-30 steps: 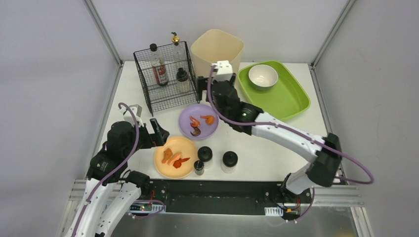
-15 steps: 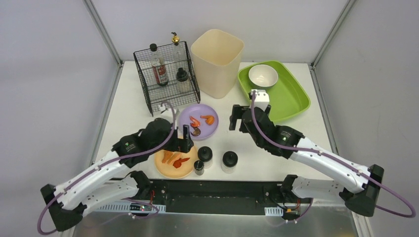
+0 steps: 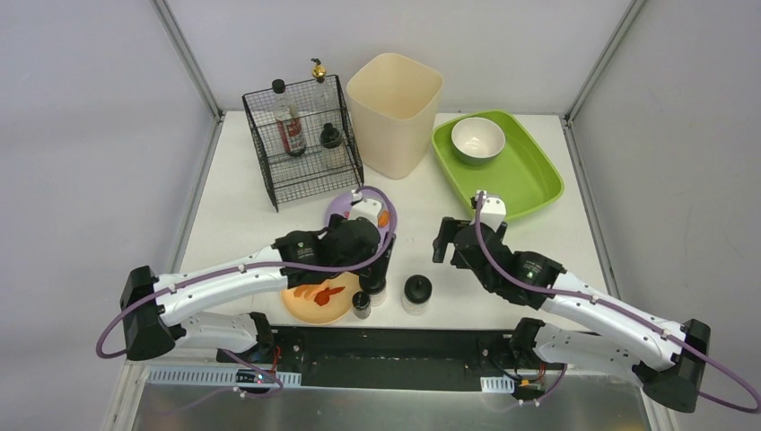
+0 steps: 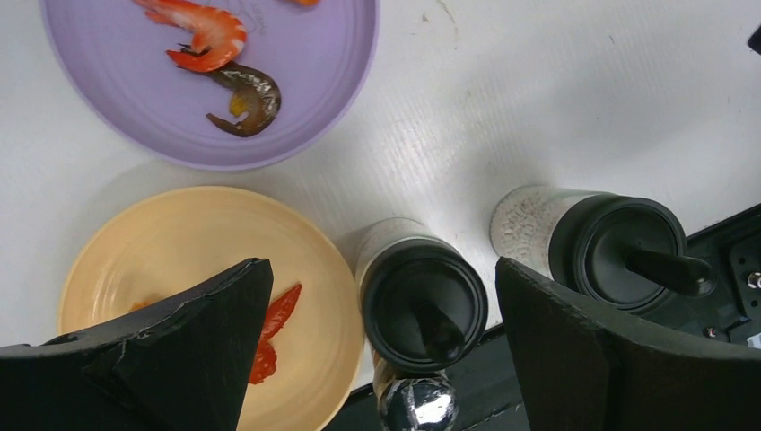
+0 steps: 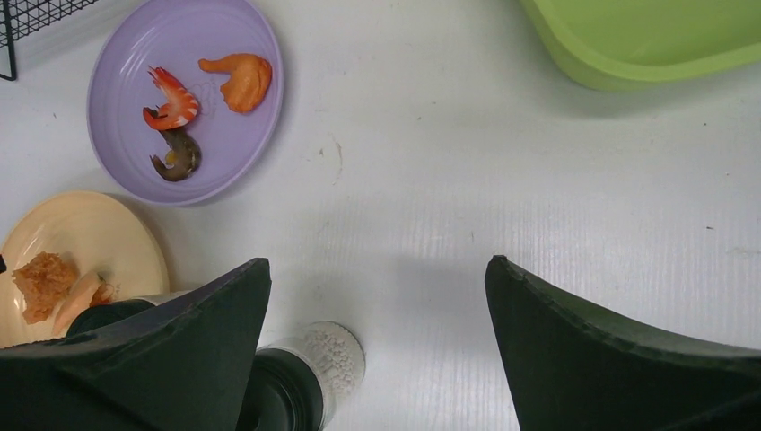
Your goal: Clear the kitchen counter
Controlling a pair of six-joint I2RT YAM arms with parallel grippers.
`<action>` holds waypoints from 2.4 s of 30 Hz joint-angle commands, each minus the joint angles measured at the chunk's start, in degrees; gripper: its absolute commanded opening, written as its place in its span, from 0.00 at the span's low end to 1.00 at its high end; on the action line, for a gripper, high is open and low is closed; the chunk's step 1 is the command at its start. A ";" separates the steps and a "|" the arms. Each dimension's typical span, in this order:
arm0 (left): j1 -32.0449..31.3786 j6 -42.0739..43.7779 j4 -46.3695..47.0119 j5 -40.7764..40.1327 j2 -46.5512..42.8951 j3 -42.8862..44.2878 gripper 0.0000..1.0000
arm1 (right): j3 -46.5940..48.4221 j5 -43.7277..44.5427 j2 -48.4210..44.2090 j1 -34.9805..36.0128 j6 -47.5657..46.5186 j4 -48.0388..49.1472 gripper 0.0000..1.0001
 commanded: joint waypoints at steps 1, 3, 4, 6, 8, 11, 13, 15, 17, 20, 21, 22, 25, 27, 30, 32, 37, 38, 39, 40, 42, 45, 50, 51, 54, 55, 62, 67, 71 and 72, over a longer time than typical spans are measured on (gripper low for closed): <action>-2.85 -0.84 1.39 -2.12 3.46 3.07 1.00 | -1.33 -0.62 -0.58 0.25 2.53 0.39 0.93; -3.91 -1.14 1.39 -1.68 4.64 3.33 1.00 | -1.35 -0.73 -0.39 0.22 2.70 0.30 0.93; -4.29 -1.26 1.35 -1.28 4.98 3.38 1.00 | -1.43 -0.87 -0.35 0.26 2.77 0.30 0.93; -4.92 -1.40 1.33 -0.20 5.54 3.36 1.00 | -1.45 -0.73 -0.27 0.27 2.72 0.36 0.93; -5.36 -1.82 1.34 0.67 5.79 3.01 1.00 | -1.53 -0.75 -0.07 0.27 2.61 0.58 0.93; -5.96 -2.64 1.34 1.36 6.34 2.39 1.00 | -1.53 -0.83 0.60 0.27 2.53 0.87 0.94; -6.23 -2.97 1.33 1.64 6.90 1.86 1.00 | -1.62 -0.89 1.26 0.20 2.49 1.26 0.94; -6.38 -3.39 1.34 1.57 7.37 1.45 1.00 | -1.49 -1.08 1.89 0.21 2.44 1.59 0.94; -6.39 -3.60 1.26 1.50 7.66 0.93 1.00 | -1.46 -1.17 2.40 0.19 2.53 1.59 0.94; -6.39 -3.83 0.77 1.05 7.95 0.37 0.97 | -1.64 -0.98 2.84 0.26 2.70 1.71 0.94; -6.40 -3.83 0.61 0.90 8.00 0.25 0.96 | -1.87 -0.88 2.83 0.27 2.83 1.92 0.95; -6.47 -3.83 0.42 0.67 8.20 0.12 0.94 | -2.08 -0.88 2.93 0.25 2.89 2.22 0.95; -6.43 -3.92 -0.35 -0.07 8.89 0.19 0.88 | -2.49 -1.09 3.15 0.23 3.10 2.67 0.95; -6.41 -4.01 -0.87 -0.02 9.39 0.29 0.85 | -2.43 -1.18 3.30 0.25 3.16 2.72 0.95; -6.41 -4.48 -1.64 0.14 9.91 0.31 0.82 | -2.57 -1.26 3.28 0.21 3.22 2.75 0.95; -6.42 -4.85 -2.33 0.01 9.89 0.11 0.82 | -2.66 -1.33 3.26 0.23 3.26 2.64 0.95; -6.42 -5.91 -3.11 -0.19 8.34 -1.16 0.77 | -3.26 -1.51 3.33 0.26 3.61 2.75 0.96; -6.39 -6.13 -3.33 -0.19 8.03 -1.46 0.77 | -3.27 -1.60 3.43 0.20 3.59 2.83 0.96; -6.39 -6.33 -3.50 -0.15 7.76 -1.75 0.77 | -3.27 -1.70 3.53 0.27 3.59 2.84 0.96; -6.39 -6.52 -3.68 -0.19 7.58 -2.02 0.76 | -3.26 -1.71 3.64 0.21 3.59 2.84 0.96; -6.44 -6.76 -4.03 -0.50 7.37 -2.19 0.74 | -3.14 -1.55 3.92 0.24 3.45 2.74 0.96; -6.39 -6.54 -4.31 -1.50 7.08 -1.93 0.59 | -2.90 -1.46 4.01 0.27 3.20 2.85 0.96; -6.27 -4.34 -5.03 -4.27 7.55 0.65 0.20 | -2.85 -1.64 4.24 0.27 3.18 2.88 0.96; -6.14 -3.75 -5.26 -4.92 7.77 1.51 0.14 | -2.85 -1.68 4.24 0.25 3.23 2.78 0.96; -5.13 -1.64 -5.87 -6.23 8.46 4.33 0.00 | -2.94 -1.67 3.92 0.22 3.38 2.68 0.96; -4.69 -0.87 -6.05 -6.58 8.57 5.36 0.00 | -2.90 -1.64 3.72 0.22 3.33 2.65 0.96; 2.89 6.39 -8.14 -6.25 7.33 15.52 0.00 | -2.76 -1.68 2.79 0.26 3.45 2.71 0.96; 11.01 10.75 -8.39 -4.13 6.63 22.56 0.00 | -3.10 -2.31 3.03 0.23 3.51 3.60 0.96; 16.35 13.73 -8.85 -4.26 7.67 30.22 0.00 | -3.03 -2.83 3.73 0.23 3.32 4.48 0.97; 17.82 14.32 -9.07 -3.82 8.04 31.63 0.00 | -2.96 -3.04 3.88 0.25 3.32 4.64 0.97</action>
